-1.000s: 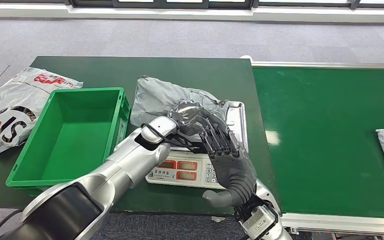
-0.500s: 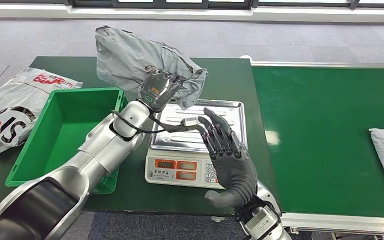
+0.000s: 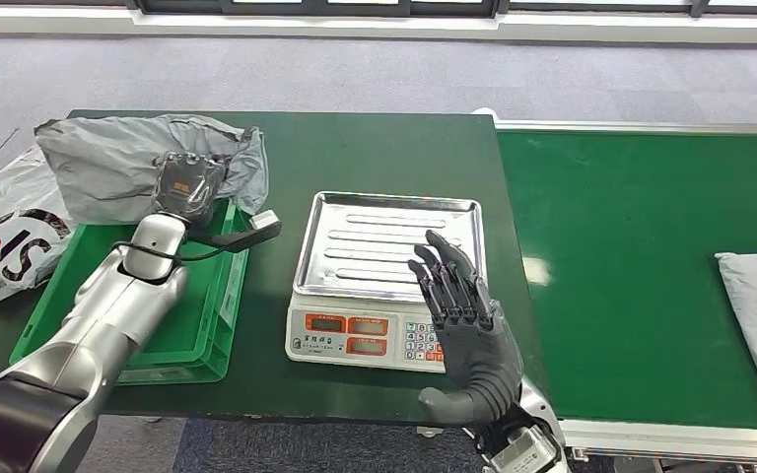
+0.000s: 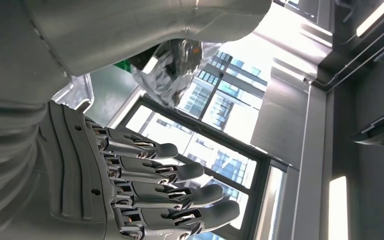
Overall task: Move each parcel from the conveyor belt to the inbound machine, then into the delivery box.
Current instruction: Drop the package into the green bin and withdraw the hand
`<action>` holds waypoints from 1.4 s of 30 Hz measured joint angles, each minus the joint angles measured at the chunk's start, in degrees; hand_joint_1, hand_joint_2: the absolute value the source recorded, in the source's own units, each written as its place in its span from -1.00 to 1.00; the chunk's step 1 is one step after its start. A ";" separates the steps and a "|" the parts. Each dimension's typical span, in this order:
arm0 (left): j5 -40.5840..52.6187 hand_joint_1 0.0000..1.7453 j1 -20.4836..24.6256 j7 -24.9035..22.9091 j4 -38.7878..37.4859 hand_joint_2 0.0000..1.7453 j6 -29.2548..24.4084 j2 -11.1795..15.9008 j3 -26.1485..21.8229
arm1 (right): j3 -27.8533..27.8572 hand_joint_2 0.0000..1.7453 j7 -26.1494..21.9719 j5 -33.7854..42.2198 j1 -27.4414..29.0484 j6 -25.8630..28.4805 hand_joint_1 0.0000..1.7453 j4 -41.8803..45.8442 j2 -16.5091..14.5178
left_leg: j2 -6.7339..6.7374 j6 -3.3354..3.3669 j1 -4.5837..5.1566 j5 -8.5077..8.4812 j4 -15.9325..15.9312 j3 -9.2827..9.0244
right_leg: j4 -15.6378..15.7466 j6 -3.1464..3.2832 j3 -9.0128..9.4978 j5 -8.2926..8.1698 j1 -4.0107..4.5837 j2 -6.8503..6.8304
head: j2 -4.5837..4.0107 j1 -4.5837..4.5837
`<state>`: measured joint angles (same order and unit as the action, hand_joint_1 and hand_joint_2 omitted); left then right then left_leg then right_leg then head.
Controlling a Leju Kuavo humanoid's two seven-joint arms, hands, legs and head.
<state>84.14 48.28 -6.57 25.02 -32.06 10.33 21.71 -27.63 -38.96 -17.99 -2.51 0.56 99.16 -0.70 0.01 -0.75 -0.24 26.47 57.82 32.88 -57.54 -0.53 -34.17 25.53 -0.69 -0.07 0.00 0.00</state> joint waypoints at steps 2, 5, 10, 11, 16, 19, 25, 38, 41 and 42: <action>-0.13 0.19 -0.43 -0.09 -0.58 0.50 -0.06 1.01 -1.87 | 0.01 1.00 -0.04 -0.10 0.61 0.40 -1.00 0.26 0.37 | 0.00 0.00 0.00 0.00 0.00 0.02 | 0.00 0.00 -0.02 0.00 0.00 0.00 | 0.00 0.00; -1.18 -1.00 -0.66 0.96 -1.11 -1.00 -1.20 1.85 -4.53 | 0.01 1.00 -0.13 -0.36 1.35 0.86 -1.00 0.53 0.76 | -0.01 0.00 0.00 0.00 0.00 0.05 | 0.01 0.00 -0.04 0.00 0.00 -0.01 | 0.00 0.00; -4.86 -1.00 -1.29 4.41 0.00 -1.00 -6.14 1.81 -8.83 | 0.01 1.00 -0.12 -0.79 1.75 1.55 -1.00 1.04 1.02 | -0.01 0.00 0.01 0.00 0.00 0.06 | 0.01 0.02 -0.07 -0.02 -0.01 0.00 | 0.00 -0.01; -5.75 -1.00 -1.74 5.04 1.16 -1.00 -6.69 1.67 -9.91 | 0.01 1.00 -0.07 -0.91 1.77 1.72 -1.00 1.14 1.04 | 0.02 0.00 0.01 0.00 0.01 0.06 | 0.01 0.03 -0.08 -0.03 -0.01 0.02 | 0.00 -0.01; -22.10 -1.00 -5.80 15.51 11.48 -1.00 -7.06 -0.21 -17.54 | 0.01 1.00 0.32 -1.58 2.18 3.68 -1.00 1.76 1.38 | 0.09 -0.01 0.02 0.02 0.00 0.06 | 0.02 0.05 -0.13 -0.04 -0.02 0.12 | 0.00 0.00; -42.10 -1.00 -10.18 23.64 19.45 -1.00 -2.05 -2.29 -22.03 | 0.14 1.00 0.39 -2.12 3.11 5.64 -1.00 2.26 1.92 | 0.11 -0.05 0.02 0.07 0.00 0.06 | 0.03 0.05 -0.14 -0.03 -0.02 0.14 | 0.00 0.00; -67.41 -1.00 -21.58 30.16 34.67 -1.00 3.14 -6.36 -26.20 | 0.46 1.00 1.97 -6.93 5.54 8.66 -1.00 3.44 2.32 | 0.18 -0.03 0.02 0.16 0.00 0.07 | 0.04 0.07 -0.15 0.02 -0.02 0.20 | 0.00 -0.01; -86.90 -1.00 -48.49 35.56 68.73 -1.00 10.04 -14.85 -24.29 | 17.70 1.00 30.87 -35.65 -1.05 9.30 -1.00 -2.11 9.93 | 0.25 0.29 0.14 0.29 0.05 0.15 | 0.21 -0.13 -0.09 -0.03 -0.15 0.18 | 0.00 0.01; -88.48 -1.00 -50.62 35.66 72.08 -1.00 11.42 -14.88 -23.18 | 22.29 1.00 33.06 -39.46 -4.98 8.32 -1.00 -7.27 15.42 | 0.19 0.41 0.19 0.21 0.07 0.21 | 0.24 -0.24 -0.06 -0.11 -0.18 0.08 | 0.00 0.01; -89.06 -1.00 -51.01 35.90 72.81 -1.00 11.85 -14.88 -23.02 | 23.13 1.00 34.78 -41.62 -5.99 7.70 -1.00 -8.52 16.84 | 0.19 0.41 0.20 0.21 0.07 0.21 | 0.24 -0.25 -0.06 -0.12 -0.19 0.07 | 0.00 0.00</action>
<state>-4.92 -2.74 29.33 97.83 -20.21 -4.55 -1.31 -4.50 -4.18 -59.61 -8.51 8.26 90.64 16.14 0.20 -0.34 -0.04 26.68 57.89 33.09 -57.30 -0.78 -34.23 25.41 -0.88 0.00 0.00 0.00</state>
